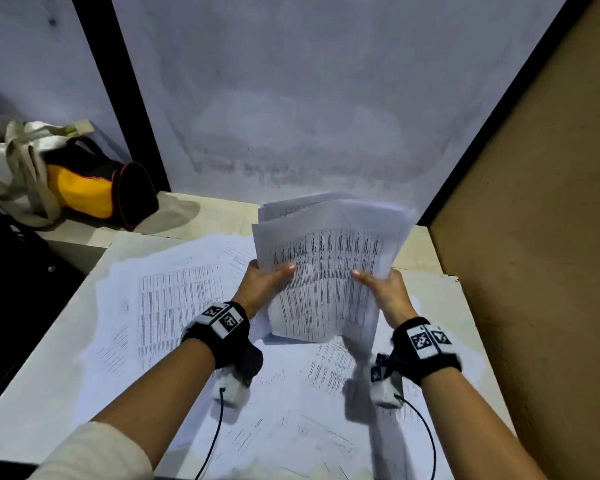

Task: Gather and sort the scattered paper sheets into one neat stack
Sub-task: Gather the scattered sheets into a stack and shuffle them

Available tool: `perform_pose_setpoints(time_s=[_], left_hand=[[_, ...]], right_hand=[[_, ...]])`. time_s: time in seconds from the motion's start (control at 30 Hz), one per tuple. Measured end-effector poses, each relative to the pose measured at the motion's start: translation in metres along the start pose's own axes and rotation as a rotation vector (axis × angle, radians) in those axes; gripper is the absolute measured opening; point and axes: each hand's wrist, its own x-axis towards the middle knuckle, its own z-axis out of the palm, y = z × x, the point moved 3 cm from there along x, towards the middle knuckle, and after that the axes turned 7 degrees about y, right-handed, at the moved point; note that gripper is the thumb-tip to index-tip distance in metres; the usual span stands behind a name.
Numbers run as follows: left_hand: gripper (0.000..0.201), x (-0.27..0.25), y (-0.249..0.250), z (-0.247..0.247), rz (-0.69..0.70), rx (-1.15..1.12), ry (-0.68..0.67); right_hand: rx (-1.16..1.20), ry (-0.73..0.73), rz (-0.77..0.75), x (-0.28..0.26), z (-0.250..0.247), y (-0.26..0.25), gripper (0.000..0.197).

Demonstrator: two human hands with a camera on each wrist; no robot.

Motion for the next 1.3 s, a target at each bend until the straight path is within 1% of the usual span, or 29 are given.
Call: perform_pose_setpoints(time_s=[0.07,0.1,0.17,0.2,0.23,0.27,0.3,0.33,0.4,0.43,0.53,0.57,0.63,0.73,0.8,0.83,0.87,0.9,0.93,0.97,1.0,1.03,1.07,1.13,1.17,1.2,1.23,1.27,1.3], left_hand=[[0.029,-0.001,0.013,0.002,0.06,-0.038,0.042],[0.029,-0.001,0.018,0.001,0.095,-0.06,0.055],[0.025,-0.002,0.026,0.0,0.13,-0.068,0.058],[0.024,-0.003,0.029,0.0,0.14,-0.05,0.055],[0.024,-0.003,0.028,-0.001,0.142,-0.04,0.052],[0.028,-0.004,0.028,-0.002,0.137,-0.036,0.046],[0.034,-0.004,0.026,-0.003,0.126,-0.03,0.042],[0.036,-0.004,0.026,-0.003,0.118,-0.01,0.033],[0.021,-0.004,0.025,0.0,0.106,0.029,0.019],[0.014,-0.003,0.026,0.0,0.105,0.043,0.018],[0.01,-0.003,0.031,-0.002,0.135,0.023,0.017],[0.011,-0.001,0.03,-0.004,0.131,0.014,0.019],[0.012,0.002,0.019,-0.008,0.07,0.037,0.028],[0.028,0.008,-0.006,-0.012,-0.034,0.148,0.025],[0.039,0.008,-0.018,-0.016,-0.057,0.194,0.008],[0.04,0.006,-0.018,-0.019,-0.048,0.219,-0.025],[0.04,0.004,-0.017,-0.021,-0.019,0.257,-0.075],[0.045,0.004,-0.016,-0.024,0.01,0.325,-0.112],[0.05,0.006,-0.019,-0.028,0.036,0.388,-0.123],[0.051,0.008,-0.02,-0.034,0.05,0.434,-0.091],[0.048,0.013,-0.026,-0.043,0.05,0.448,-0.037],[0.046,0.016,-0.029,-0.052,0.047,0.459,0.024],[0.044,0.018,-0.033,-0.062,0.041,0.478,0.074],[0.033,0.017,-0.038,-0.077,0.038,0.524,0.138],[0.03,0.016,-0.039,-0.082,0.037,0.545,0.15],[0.03,0.016,-0.041,-0.087,0.044,0.556,0.153],[0.031,0.015,-0.041,-0.089,0.034,0.563,0.151],[0.032,0.016,-0.042,-0.091,0.03,0.566,0.146],[0.033,0.015,-0.042,-0.091,0.023,0.569,0.147]], right_hand=[[0.095,0.089,-0.059,-0.005,0.001,-0.016,0.007],[0.179,0.095,-0.11,-0.008,0.001,-0.025,0.012],[0.314,0.069,-0.18,-0.01,0.0,-0.031,0.037],[0.331,0.059,-0.19,-0.01,0.0,-0.03,0.053],[0.328,0.052,-0.175,-0.009,0.0,-0.025,0.066],[0.317,0.05,-0.149,-0.008,0.0,-0.019,0.074],[0.289,0.055,-0.112,-0.007,0.002,-0.012,0.074],[0.263,0.062,-0.08,-0.006,0.005,-0.005,0.063],[0.227,0.101,-0.046,-0.004,0.008,0.003,0.023],[0.23,0.113,-0.042,-0.005,0.009,0.003,0.015],[0.269,0.058,-0.082,-0.005,0.009,-0.003,0.016],[0.266,0.034,-0.066,-0.004,0.009,-0.002,0.017],[0.154,0.003,-0.001,-0.003,0.011,0.008,0.01],[0.05,0.006,0.022,-0.006,0.017,0.008,0.013],[0.074,0.028,-0.019,-0.005,0.013,-0.001,0.013],[0.109,0.018,-0.021,-0.005,0.01,-0.006,0.007],[0.145,0.011,-0.022,-0.004,0.004,-0.009,0.014],[0.167,-0.002,-0.01,-0.002,-0.004,-0.008,0.026],[0.178,-0.011,0.017,0.001,-0.013,-0.002,0.033],[0.148,0.024,0.078,0.002,-0.024,0.011,0.032],[0.1,0.08,0.143,0.002,-0.039,0.024,0.027],[0.022,0.177,0.241,0.0,-0.06,0.05,0.024],[-0.046,0.252,0.35,-0.002,-0.08,0.077,0.03],[-0.228,0.346,0.586,-0.014,-0.112,0.135,0.063],[-0.307,0.388,0.693,-0.023,-0.119,0.155,0.074],[-0.361,0.422,0.743,-0.03,-0.12,0.166,0.081],[-0.423,0.44,0.755,-0.034,-0.115,0.173,0.082],[-0.454,0.447,0.735,-0.038,-0.104,0.17,0.082],[-0.426,0.441,0.727,-0.04,-0.09,0.166,0.084]])
